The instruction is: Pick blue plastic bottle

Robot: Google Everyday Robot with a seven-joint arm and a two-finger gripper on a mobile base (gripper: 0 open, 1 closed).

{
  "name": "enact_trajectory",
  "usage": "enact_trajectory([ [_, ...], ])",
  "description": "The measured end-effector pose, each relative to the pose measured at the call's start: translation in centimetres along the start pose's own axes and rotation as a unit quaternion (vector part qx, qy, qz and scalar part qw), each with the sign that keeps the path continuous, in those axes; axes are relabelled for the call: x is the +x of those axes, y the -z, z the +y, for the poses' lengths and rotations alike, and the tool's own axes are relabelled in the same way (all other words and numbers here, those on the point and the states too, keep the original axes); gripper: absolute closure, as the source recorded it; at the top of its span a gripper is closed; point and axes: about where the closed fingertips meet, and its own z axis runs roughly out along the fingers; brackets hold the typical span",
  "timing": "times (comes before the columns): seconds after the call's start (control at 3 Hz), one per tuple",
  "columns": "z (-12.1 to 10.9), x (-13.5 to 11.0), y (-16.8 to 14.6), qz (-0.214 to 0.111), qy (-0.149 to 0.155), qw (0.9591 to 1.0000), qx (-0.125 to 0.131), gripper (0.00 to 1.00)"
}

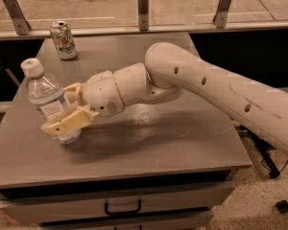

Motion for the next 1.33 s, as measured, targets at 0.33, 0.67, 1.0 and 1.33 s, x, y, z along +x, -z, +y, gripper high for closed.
enact_trajectory([
  [0.33,-2.6,-1.8,3.2,0.018,0.027,0.9981,0.052,1.00],
  [0.67,-7.5,-4.0,6.3,0.035,0.058,0.9913,0.112,1.00],
  [1.0,-12.5,-5.7,8.5,0.050,0.077,0.9809,0.171,1.00],
  [1.33,-12.8,-6.0,8.5,0.050,0.080,0.9802,0.174,1.00],
])
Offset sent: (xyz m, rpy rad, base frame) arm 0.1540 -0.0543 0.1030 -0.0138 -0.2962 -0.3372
